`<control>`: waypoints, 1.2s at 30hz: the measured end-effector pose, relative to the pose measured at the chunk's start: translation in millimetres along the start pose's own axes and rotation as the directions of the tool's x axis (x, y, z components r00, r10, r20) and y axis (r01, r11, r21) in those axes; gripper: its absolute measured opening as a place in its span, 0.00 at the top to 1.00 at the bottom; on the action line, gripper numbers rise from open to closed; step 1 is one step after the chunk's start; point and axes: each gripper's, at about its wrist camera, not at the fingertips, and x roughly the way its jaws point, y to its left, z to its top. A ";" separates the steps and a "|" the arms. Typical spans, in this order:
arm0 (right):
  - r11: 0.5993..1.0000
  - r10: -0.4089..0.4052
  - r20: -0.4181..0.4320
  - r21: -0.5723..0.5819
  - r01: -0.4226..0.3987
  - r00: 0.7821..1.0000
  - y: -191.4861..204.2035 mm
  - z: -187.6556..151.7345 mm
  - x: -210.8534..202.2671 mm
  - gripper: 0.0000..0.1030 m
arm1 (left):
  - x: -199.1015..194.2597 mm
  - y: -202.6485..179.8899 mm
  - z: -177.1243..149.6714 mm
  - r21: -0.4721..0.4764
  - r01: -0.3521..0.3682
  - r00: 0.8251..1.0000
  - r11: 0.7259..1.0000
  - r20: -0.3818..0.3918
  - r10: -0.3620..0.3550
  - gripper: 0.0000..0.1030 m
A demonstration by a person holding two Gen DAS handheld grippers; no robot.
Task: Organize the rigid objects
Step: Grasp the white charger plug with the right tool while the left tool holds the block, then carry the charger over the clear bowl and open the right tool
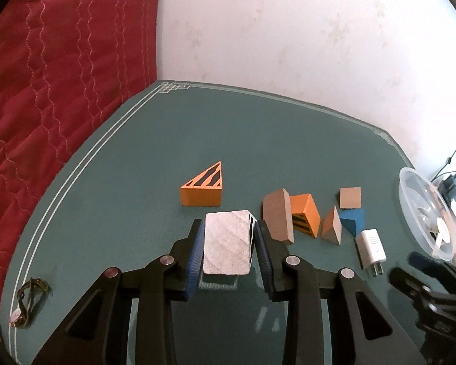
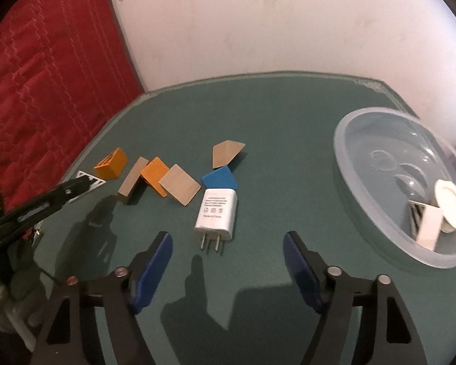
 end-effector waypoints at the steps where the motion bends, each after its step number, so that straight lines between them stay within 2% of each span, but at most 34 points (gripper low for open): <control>1: 1.000 0.004 -0.014 0.005 -0.004 1.000 1.5 2.5 5.5 0.32 | -0.6 0.7 0.1 -0.001 0.000 1.000 1.000 0.003 0.000 0.67; 5: 1.000 -0.023 -0.037 0.001 0.023 0.999 7.3 9.8 21.3 0.42 | -5.5 -2.5 -3.1 0.001 0.006 1.000 1.000 0.011 -0.006 0.67; 10: 0.999 -0.044 -0.070 0.006 0.045 0.997 7.8 13.3 35.9 0.58 | -4.8 -2.9 -3.3 0.004 0.013 1.000 1.000 0.011 -0.013 0.67; 17: 0.996 -0.084 -0.054 -0.041 0.082 0.995 15.6 12.0 38.6 0.68 | -5.5 -5.3 -4.8 0.008 0.013 1.000 1.000 0.011 -0.013 0.67; 25: 0.996 -0.084 -0.023 -0.026 0.083 0.996 15.4 10.0 31.9 0.69 | -4.9 -6.9 -5.5 0.013 0.012 1.000 1.000 0.011 -0.012 0.67; 36: 0.995 -0.084 0.069 0.062 0.080 0.994 -4.9 17.8 -5.2 0.69 | -4.3 -11.7 -9.4 0.024 0.007 1.000 1.000 0.010 -0.007 0.67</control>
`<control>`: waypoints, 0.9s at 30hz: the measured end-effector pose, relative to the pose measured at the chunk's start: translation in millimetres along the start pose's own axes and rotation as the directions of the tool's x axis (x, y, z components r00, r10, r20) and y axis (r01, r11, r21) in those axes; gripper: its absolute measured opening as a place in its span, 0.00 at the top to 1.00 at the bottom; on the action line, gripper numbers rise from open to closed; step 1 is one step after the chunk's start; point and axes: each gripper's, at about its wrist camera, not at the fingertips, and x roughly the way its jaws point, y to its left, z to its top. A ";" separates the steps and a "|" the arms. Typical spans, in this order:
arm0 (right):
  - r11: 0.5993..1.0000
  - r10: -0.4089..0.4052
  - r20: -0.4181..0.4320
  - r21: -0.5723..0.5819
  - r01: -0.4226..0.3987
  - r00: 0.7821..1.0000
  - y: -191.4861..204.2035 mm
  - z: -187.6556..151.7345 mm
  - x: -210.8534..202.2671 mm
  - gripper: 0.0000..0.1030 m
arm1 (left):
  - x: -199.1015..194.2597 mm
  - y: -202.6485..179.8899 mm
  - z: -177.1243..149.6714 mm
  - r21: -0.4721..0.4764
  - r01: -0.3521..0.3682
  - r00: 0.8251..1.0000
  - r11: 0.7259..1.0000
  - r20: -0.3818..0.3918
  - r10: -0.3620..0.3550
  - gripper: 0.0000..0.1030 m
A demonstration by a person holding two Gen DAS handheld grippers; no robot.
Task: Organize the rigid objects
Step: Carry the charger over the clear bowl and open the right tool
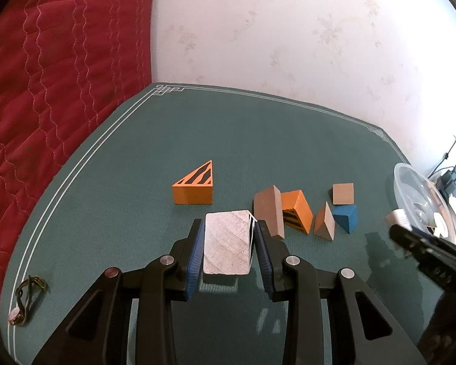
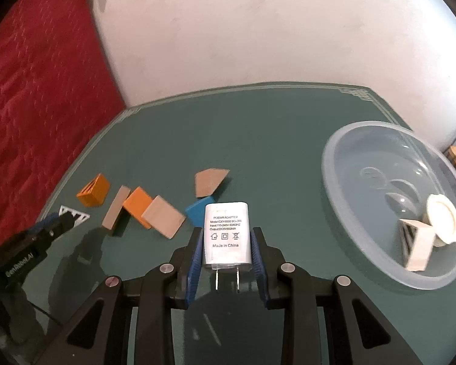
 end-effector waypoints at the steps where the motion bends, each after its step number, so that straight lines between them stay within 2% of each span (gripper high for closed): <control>1: 1.000 -0.005 0.009 0.010 0.005 1.000 -2.7 1.2 -2.5 0.69 | 0.2 -0.1 0.1 0.000 0.000 1.000 1.000 0.000 0.000 0.67; 10: 0.988 -0.103 0.093 0.126 0.091 0.990 -48.9 10.8 -27.8 0.69 | -0.1 -2.2 -1.6 0.012 -0.002 1.000 1.000 -0.001 0.002 0.67; 17: 0.966 -0.188 0.114 0.199 0.163 0.975 -83.2 15.9 -32.1 0.69 | -0.4 -5.2 -3.2 0.023 -0.010 1.000 1.000 -0.002 0.010 0.67; 24: 0.954 -0.207 0.087 0.239 0.181 0.974 -104.7 15.9 -23.5 0.68 | -1.0 -9.1 -3.4 0.039 -0.012 1.000 0.999 -0.005 0.012 0.67; 27: 0.952 -0.194 0.076 0.254 0.169 0.978 -108.5 11.0 -23.4 0.64 | -1.8 -11.7 -3.0 0.042 -0.014 1.000 0.999 -0.005 0.014 0.67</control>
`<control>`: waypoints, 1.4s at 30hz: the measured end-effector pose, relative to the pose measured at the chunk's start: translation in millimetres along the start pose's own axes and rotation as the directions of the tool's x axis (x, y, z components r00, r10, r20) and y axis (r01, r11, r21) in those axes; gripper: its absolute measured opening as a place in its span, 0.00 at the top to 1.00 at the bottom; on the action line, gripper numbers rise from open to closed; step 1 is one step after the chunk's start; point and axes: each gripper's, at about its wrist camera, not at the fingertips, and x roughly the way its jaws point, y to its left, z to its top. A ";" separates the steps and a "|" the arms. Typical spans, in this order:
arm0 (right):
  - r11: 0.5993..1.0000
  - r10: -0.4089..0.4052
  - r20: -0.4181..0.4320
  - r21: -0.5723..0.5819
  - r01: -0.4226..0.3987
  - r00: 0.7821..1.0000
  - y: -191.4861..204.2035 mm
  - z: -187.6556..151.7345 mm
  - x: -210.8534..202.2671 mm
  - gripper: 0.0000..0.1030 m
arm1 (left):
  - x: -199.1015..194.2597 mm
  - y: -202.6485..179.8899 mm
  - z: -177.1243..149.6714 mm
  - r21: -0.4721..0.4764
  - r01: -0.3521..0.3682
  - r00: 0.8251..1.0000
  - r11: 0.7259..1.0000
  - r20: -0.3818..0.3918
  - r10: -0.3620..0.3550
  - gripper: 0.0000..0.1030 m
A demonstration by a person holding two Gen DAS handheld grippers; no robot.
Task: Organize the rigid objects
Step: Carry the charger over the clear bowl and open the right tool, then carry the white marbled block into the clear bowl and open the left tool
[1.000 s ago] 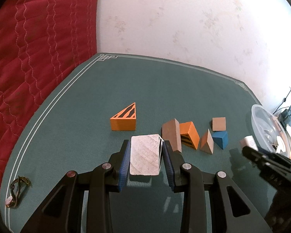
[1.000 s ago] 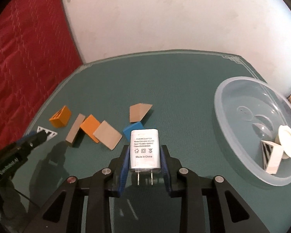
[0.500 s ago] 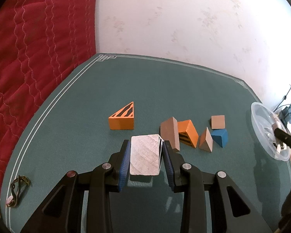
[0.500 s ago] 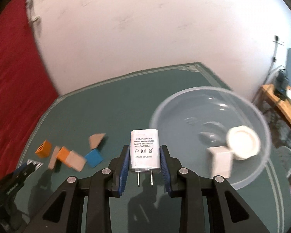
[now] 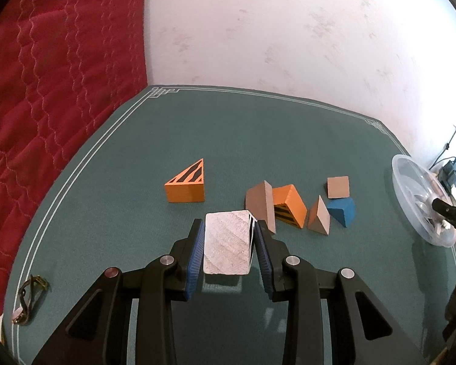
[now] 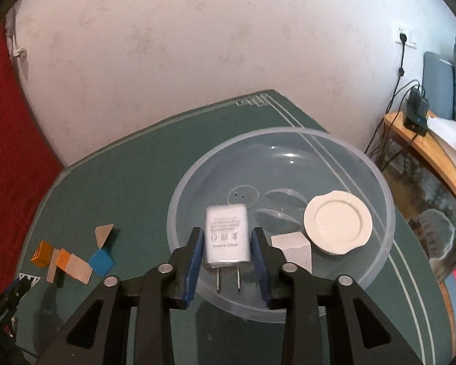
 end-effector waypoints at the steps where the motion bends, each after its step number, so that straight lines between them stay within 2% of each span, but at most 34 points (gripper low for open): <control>1: 1.000 0.002 0.000 0.003 -0.002 1.000 -0.7 -0.2 -1.4 0.63 | 0.0 -1.2 0.5 0.000 0.000 1.000 1.000 -0.001 0.000 0.67; 12: 1.000 -0.022 0.026 -0.008 0.022 0.999 -19.8 -8.3 -25.4 0.60 | -5.9 -26.1 3.8 0.041 0.023 1.000 0.999 -0.004 -0.023 0.67; 17: 0.999 -0.041 0.037 -0.003 0.041 0.998 -32.6 -13.9 -39.6 0.51 | -9.3 -44.0 7.8 0.062 0.045 0.999 0.997 -0.008 -0.045 0.67; 31: 0.998 -0.062 0.054 0.022 0.061 0.997 -54.3 -30.4 -50.8 0.47 | -16.5 -136.8 26.3 0.185 0.161 0.987 0.969 -0.009 -0.162 0.67; 39: 0.997 -0.052 0.062 0.052 0.049 0.997 -61.1 -35.9 -49.8 0.47 | -8.2 -183.5 38.0 0.231 0.222 0.975 0.947 -0.023 -0.223 0.67; 42: 0.996 -0.056 0.071 0.072 0.051 0.996 -64.1 -37.4 -50.6 0.43 | 1.1 -199.5 40.1 0.237 0.245 0.969 0.940 -0.044 -0.241 0.67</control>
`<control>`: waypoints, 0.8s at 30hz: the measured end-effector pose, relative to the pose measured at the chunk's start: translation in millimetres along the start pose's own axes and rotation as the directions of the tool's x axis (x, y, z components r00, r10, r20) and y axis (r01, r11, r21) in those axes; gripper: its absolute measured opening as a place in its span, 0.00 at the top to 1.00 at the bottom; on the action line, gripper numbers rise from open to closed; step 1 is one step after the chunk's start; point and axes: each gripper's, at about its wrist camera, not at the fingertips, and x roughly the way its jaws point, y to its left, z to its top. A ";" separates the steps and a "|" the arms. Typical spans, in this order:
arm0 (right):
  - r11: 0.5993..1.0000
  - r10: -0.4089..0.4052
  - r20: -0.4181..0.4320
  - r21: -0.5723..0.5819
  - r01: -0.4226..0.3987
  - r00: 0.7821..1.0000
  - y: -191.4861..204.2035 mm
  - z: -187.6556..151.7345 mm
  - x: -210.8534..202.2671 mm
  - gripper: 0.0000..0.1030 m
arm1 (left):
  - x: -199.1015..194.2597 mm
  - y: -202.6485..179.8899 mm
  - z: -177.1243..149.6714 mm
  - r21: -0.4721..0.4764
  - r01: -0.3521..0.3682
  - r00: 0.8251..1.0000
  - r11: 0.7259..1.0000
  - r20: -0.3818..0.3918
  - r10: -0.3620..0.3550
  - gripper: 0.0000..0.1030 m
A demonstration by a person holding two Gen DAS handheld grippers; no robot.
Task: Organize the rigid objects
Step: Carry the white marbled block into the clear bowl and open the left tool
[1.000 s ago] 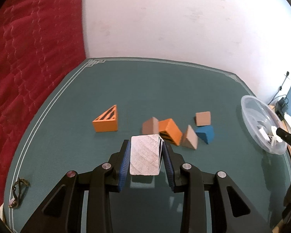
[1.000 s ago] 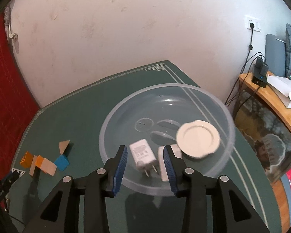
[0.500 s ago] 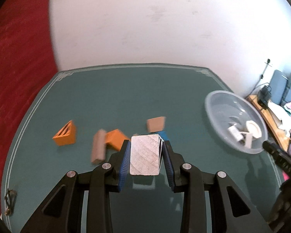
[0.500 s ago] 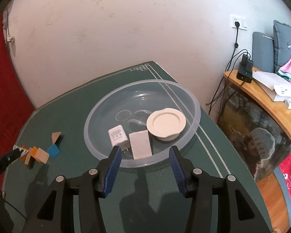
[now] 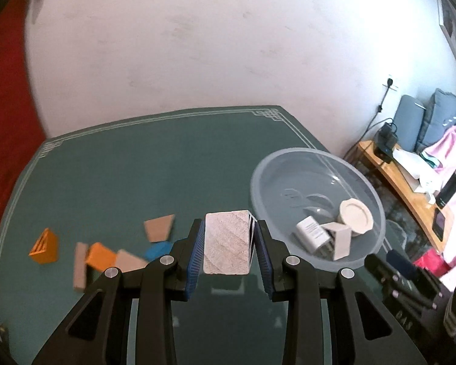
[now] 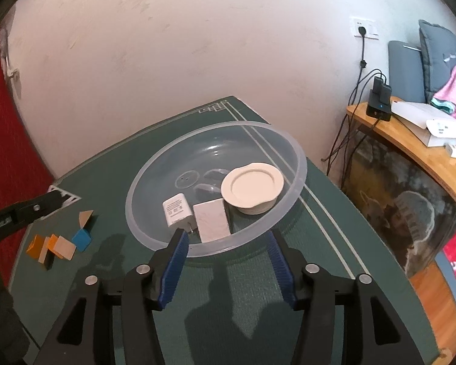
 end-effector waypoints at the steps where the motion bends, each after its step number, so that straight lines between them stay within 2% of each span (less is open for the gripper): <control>1: 1.000 -0.003 0.004 0.007 0.003 1.000 -1.4 -0.4 -0.3 0.43 | 3.1 -2.2 0.6 0.000 0.004 1.000 1.000 -0.006 -0.004 0.67; 9: 1.000 -0.017 0.024 0.016 0.016 1.000 -3.0 -3.1 -1.3 0.42 | 30.2 -32.1 11.1 0.039 0.029 0.999 0.999 -0.032 -0.028 0.67; 17: 1.000 -0.019 0.025 0.023 0.018 1.000 -4.9 -3.5 -0.8 0.42 | 45.3 -44.9 20.0 0.062 0.043 0.999 0.997 -0.032 -0.042 0.67; 20: 1.000 -0.019 0.024 0.023 0.018 1.000 -5.5 -3.3 -0.8 0.42 | 48.6 -45.2 21.8 0.052 0.070 0.997 0.996 -0.028 -0.069 0.66; 22: 1.000 -0.019 0.024 0.023 0.018 1.000 -5.8 -3.3 -0.7 0.42 | 51.4 -45.9 22.5 0.051 0.086 0.996 0.995 -0.038 -0.084 0.53; 23: 1.000 -0.019 0.025 0.023 0.018 1.000 -5.7 -3.3 -0.7 0.42 | 52.5 -45.3 22.3 0.048 0.086 0.996 0.995 -0.040 -0.084 0.40; 24: 1.000 -0.019 0.026 0.023 0.018 0.999 -5.8 -3.4 -0.8 0.42 | 52.2 -43.4 21.7 0.043 0.077 0.997 0.996 -0.032 -0.076 0.35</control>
